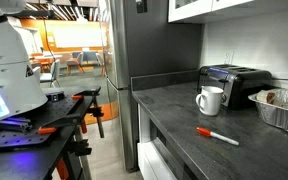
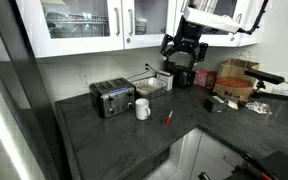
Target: Move the mug cup forward
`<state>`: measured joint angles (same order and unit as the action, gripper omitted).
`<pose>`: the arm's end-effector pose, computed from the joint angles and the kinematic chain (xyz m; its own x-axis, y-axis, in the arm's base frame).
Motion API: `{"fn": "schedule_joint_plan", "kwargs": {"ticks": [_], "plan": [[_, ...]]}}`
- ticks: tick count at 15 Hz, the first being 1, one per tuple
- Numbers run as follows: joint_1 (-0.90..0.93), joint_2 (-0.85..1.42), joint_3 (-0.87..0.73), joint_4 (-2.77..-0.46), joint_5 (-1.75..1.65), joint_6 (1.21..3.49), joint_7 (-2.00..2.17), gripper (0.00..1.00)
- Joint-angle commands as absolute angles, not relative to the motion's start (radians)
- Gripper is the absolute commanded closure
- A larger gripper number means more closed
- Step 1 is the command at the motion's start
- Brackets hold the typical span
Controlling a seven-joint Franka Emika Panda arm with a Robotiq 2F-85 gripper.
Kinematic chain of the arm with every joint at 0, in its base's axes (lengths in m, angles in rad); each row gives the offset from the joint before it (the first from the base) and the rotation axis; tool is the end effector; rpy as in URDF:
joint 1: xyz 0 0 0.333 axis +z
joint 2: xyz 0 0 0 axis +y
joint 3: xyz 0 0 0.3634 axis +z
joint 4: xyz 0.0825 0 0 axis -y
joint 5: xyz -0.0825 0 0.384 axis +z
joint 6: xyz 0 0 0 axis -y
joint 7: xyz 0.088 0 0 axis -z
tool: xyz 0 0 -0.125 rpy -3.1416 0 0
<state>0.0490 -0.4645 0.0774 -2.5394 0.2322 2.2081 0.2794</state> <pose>0.3871 0.0619 0.4696 0.9552 -0.2871 0.0714 -0.2689 -0.9433 -0.1948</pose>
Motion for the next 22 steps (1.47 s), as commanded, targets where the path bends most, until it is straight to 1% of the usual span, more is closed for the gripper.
{"fn": "schedule_joint_plan", "kwargs": {"ticks": [1, 8, 10, 12, 15, 18, 22], "plan": [[0.043, -0.465, 0.082, -2.537, 0.234, 2.205, 0.277, 0.00], [0.043, -0.465, 0.082, -2.537, 0.234, 2.205, 0.277, 0.00], [0.030, -0.426, 0.080, -2.524, 0.261, 2.259, 0.320, 0.00], [0.034, -0.387, 0.074, -2.520, 0.315, 2.366, 0.318, 0.00], [0.028, -0.230, 0.087, -2.455, 0.328, 2.471, 0.375, 0.00], [0.020, -0.029, 0.094, -2.356, 0.270, 2.556, 0.456, 0.00], [0.028, 0.255, 0.055, -2.137, 0.339, 2.547, 0.423, 0.00]]}}
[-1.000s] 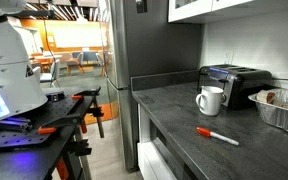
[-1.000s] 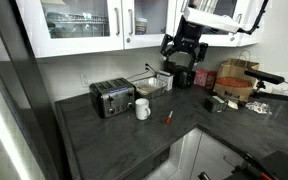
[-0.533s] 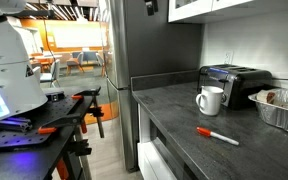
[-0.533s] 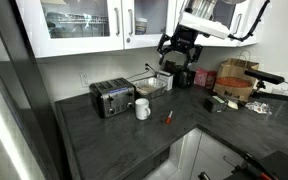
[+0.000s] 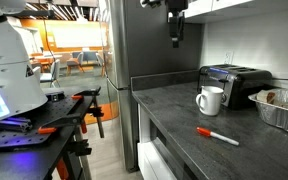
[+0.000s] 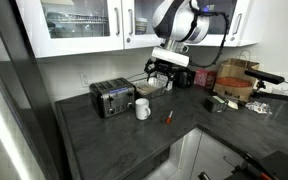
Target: Move the mug cup forward
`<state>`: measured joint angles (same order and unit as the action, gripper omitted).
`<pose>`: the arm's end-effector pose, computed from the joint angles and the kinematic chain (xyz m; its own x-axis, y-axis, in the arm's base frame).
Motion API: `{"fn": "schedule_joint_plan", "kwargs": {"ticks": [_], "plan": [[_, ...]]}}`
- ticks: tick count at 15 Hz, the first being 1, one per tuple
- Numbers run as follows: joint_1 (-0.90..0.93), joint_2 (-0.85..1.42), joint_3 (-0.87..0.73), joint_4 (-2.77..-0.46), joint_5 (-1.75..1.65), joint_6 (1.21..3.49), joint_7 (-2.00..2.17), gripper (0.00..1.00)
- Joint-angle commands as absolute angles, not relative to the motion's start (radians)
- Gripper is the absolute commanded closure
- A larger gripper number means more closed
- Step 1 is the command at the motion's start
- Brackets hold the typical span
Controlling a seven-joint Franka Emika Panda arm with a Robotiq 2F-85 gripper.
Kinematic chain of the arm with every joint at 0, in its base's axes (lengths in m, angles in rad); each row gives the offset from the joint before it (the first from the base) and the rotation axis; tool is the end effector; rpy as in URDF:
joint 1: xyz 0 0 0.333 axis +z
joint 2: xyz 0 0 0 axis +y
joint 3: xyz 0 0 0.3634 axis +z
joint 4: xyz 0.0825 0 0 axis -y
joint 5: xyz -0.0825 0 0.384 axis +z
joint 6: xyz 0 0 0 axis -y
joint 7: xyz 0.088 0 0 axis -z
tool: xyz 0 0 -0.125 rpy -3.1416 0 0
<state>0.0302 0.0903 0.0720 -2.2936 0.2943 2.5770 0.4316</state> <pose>0.5463 0.0535 0.3593 0.8387 -0.5408 0.0644 -0.5099 -0.8212 -0.2560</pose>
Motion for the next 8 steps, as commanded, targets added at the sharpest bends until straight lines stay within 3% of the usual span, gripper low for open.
{"fn": "schedule_joint_plan", "kwargs": {"ticks": [1, 8], "plan": [[0.019, 0.316, 0.056, -2.081, 0.372, 2.529, 0.389, 0.00], [0.007, 0.695, 0.028, -1.715, 0.336, 2.480, 0.394, 0.00]]}}
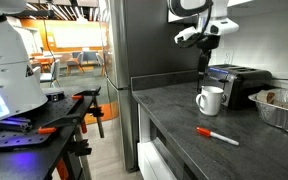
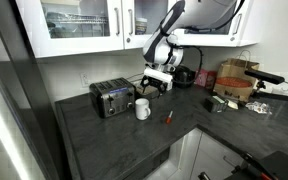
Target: Move the mug cup forward
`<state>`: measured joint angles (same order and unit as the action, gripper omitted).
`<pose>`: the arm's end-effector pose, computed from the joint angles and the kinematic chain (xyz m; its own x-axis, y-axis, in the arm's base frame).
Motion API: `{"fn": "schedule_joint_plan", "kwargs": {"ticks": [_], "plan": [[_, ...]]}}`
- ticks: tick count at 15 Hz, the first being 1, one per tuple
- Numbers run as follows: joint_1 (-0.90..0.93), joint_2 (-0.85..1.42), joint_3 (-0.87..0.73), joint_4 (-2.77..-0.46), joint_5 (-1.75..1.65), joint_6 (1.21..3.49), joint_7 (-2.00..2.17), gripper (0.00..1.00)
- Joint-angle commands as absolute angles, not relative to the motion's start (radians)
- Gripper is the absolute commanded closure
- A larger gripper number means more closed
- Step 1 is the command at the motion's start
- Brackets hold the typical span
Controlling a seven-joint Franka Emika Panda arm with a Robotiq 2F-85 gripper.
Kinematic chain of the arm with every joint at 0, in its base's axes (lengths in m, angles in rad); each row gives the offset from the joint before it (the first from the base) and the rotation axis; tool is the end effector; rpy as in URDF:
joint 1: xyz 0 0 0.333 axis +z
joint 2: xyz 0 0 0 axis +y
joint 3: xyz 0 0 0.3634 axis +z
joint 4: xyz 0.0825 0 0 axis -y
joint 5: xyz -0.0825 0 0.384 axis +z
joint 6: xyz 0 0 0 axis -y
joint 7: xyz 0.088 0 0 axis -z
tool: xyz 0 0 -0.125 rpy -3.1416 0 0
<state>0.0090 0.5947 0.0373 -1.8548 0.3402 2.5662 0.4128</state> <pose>0.6817 0.0274 0.2309 0.7975 -0.6030 -0.0199 -0.5886 -0.7703 -0.2453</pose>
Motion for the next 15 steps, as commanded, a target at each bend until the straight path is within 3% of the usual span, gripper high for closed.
{"fn": "schedule_joint_plan", "kwargs": {"ticks": [1, 9, 11, 15], "plan": [[0.002, 0.728, 0.033, -1.674, 0.337, 2.463, 0.384, 0.00], [0.012, 0.923, 0.012, -1.426, 0.310, 2.295, 0.406, 0.00], [0.018, 0.954, 0.002, -1.386, 0.300, 2.278, 0.414, 0.28], [0.019, 0.996, -0.008, -1.332, 0.287, 2.249, 0.409, 0.58]]}}
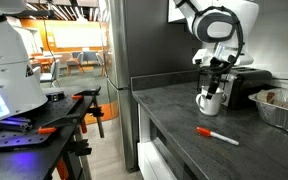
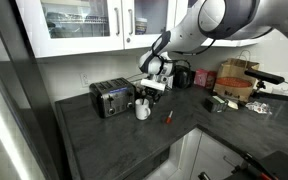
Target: Move the mug cup forward
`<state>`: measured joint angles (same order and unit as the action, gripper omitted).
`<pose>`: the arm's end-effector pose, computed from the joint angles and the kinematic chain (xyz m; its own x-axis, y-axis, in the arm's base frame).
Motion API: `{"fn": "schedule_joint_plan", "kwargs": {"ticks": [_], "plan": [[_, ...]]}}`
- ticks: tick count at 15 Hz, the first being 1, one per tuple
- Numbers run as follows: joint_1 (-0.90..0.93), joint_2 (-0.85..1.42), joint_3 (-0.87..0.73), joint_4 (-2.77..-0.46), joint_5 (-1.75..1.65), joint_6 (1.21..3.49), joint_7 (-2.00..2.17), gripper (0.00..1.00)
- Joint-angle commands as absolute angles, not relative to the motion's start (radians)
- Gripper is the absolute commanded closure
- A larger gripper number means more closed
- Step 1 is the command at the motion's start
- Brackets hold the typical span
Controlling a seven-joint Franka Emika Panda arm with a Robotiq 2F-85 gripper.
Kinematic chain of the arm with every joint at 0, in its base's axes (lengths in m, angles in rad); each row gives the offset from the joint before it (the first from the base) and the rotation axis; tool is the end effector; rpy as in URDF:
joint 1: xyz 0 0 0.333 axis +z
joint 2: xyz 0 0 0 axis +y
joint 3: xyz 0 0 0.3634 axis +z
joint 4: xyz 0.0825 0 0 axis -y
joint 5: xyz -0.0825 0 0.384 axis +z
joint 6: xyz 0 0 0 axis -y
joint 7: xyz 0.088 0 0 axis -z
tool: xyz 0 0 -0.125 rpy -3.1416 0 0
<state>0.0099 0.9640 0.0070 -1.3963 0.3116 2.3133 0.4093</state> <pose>0.7575 0.0217 0.1301 0.8164 -0.5568 -0.1533 -0.5770 -0.7978 -0.1748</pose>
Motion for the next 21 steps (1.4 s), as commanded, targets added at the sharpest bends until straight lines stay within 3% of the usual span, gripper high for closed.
{"fn": "schedule_joint_plan", "kwargs": {"ticks": [1, 6, 15, 21], "plan": [[0.019, 1.005, -0.009, -1.322, 0.282, 2.240, 0.408, 0.66], [0.020, 1.015, -0.001, -1.304, 0.271, 2.237, 0.394, 1.00], [0.036, 0.933, -0.014, -1.391, 0.255, 2.218, 0.400, 0.97], [0.140, 0.808, -0.084, -1.527, 0.136, 2.139, 0.513, 0.97]]}}
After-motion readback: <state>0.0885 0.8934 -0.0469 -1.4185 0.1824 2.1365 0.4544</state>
